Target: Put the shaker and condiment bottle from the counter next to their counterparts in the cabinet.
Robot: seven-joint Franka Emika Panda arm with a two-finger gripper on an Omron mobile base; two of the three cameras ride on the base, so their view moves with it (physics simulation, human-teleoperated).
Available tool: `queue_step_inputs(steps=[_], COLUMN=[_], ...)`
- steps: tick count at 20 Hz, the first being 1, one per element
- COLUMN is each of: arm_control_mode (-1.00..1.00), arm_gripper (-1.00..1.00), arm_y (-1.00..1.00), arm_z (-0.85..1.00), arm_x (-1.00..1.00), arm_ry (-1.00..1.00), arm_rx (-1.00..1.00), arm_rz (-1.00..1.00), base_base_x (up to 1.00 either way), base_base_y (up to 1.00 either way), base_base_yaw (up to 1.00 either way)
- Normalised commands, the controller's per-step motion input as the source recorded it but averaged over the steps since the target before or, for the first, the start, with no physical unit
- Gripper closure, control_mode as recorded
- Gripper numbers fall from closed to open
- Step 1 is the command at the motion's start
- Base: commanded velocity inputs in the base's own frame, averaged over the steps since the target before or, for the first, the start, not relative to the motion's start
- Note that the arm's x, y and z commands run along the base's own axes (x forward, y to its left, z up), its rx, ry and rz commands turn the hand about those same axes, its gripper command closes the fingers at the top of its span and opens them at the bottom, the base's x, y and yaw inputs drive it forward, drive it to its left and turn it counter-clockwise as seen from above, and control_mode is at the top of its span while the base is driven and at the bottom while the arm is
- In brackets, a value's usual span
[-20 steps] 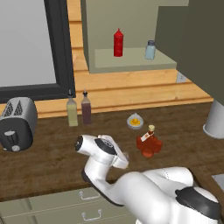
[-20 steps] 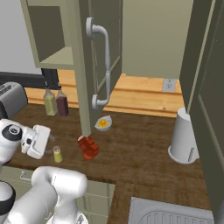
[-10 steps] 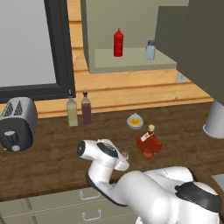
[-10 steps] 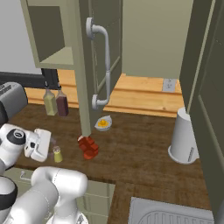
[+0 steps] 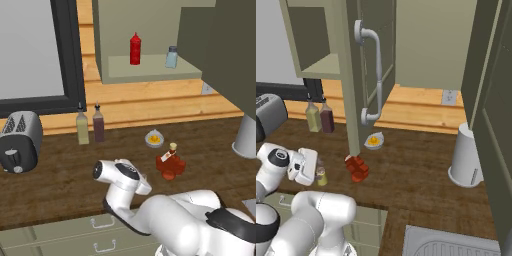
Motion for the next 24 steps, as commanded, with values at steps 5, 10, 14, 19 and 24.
queue_step_inputs(steps=[5,10,14,19,24], arm_control_mode=[-1.0,-1.0,-1.0,-1.0,-1.0], arm_gripper=[1.0,1.0,1.0,1.0,1.0], arm_y=[-0.04,0.0,0.06,0.31,0.18], arm_z=[-0.15,-0.06,0.09,0.88,1.0], arm_x=[0.0,0.0,0.0,0.0,0.0], arm_ry=[0.0,0.01,0.0,0.0,0.05], arm_rx=[0.0,0.0,0.0,-0.02,0.0], arm_rz=[0.01,0.0,0.0,0.02,0.07], base_base_x=[0.0,0.0,0.0,0.0,0.0], base_base_y=[0.0,0.0,0.0,0.0,0.0], base_base_yaw=[0.0,0.0,0.0,0.0,0.0])
